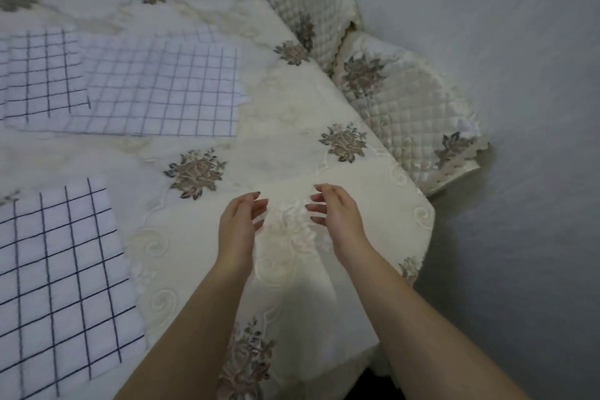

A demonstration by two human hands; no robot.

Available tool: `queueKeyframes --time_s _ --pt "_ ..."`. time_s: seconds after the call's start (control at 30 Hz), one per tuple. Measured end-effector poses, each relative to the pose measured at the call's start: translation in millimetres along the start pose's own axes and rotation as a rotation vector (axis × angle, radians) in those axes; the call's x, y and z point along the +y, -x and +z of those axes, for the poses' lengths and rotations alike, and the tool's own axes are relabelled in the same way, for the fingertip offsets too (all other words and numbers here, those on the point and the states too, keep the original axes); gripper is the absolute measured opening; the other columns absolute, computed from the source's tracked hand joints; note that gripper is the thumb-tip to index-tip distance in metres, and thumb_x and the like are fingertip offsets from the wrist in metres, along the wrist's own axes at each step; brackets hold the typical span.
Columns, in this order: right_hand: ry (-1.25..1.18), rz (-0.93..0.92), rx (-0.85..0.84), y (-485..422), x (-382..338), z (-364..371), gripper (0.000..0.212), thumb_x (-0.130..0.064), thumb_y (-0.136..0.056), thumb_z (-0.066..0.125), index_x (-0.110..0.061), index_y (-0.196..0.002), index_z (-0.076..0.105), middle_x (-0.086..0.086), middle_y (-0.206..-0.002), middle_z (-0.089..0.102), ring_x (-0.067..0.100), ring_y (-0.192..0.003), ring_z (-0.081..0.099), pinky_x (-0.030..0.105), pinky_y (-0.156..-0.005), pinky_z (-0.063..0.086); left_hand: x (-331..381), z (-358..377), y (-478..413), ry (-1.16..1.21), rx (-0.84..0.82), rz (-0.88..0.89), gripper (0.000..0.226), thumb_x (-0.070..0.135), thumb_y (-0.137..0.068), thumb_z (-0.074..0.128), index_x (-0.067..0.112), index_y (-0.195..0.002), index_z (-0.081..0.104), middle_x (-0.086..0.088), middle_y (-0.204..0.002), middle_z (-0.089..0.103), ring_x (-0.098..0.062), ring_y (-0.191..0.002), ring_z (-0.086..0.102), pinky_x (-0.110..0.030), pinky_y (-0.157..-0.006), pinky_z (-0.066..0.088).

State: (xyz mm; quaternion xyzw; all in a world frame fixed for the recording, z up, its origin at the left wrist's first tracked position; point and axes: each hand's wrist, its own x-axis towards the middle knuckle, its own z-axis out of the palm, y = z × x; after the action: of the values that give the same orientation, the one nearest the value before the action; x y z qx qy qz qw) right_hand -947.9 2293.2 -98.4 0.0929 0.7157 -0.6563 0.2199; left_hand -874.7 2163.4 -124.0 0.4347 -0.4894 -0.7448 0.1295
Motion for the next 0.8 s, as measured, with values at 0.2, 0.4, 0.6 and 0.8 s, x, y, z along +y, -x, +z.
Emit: queueKeyframes --time_s 0.2,0.4,0.6,0.8 --pt "0.062 0.004 -0.132 -29 -9 39 0.023 -0.022 -0.099 0.044 -0.011 -0.106 0.062 0.008 -0.097 0.062 0.019 -0.082 0.063 0.028 -0.067 0.051 8 -20 -19 0.089 0.147 0.012 0.020 0.019 -0.097 0.047 0.013 -0.099 0.066 -0.011 -0.100 0.070 -0.023 -0.102 0.065 -0.040 -0.091 0.051" --pt "0.171 -0.045 -0.272 -64 -12 76 0.023 -0.025 -0.099 0.045 -0.012 -0.106 0.063 0.004 -0.094 0.064 0.018 -0.084 0.064 0.028 -0.070 0.052 23 -26 -37 0.104 0.238 0.065 0.024 0.019 -0.099 0.044 0.009 -0.108 0.064 -0.011 -0.104 0.069 -0.022 -0.103 0.064 -0.039 -0.091 0.049" --pt "0.780 -0.503 -0.430 -126 -11 102 0.024 -0.025 -0.096 0.050 -0.013 -0.114 0.061 0.004 -0.117 0.058 0.021 -0.115 0.050 0.028 -0.099 0.036 40 -23 -89 -0.249 0.331 0.254 0.018 0.021 -0.095 0.052 0.016 -0.108 0.063 0.003 -0.101 0.067 -0.017 -0.099 0.062 -0.041 -0.097 0.048" --pt "1.272 -0.745 -0.565 -190 -18 144 0.054 -0.033 -0.098 0.040 -0.017 -0.148 0.028 0.002 -0.161 0.011 0.023 -0.149 0.003 0.043 -0.119 0.011 54 0 -167 -1.087 0.177 0.455 0.052 0.024 -0.096 0.042 0.008 -0.145 0.035 -0.010 -0.155 0.029 -0.024 -0.145 0.021 -0.035 -0.116 0.018"
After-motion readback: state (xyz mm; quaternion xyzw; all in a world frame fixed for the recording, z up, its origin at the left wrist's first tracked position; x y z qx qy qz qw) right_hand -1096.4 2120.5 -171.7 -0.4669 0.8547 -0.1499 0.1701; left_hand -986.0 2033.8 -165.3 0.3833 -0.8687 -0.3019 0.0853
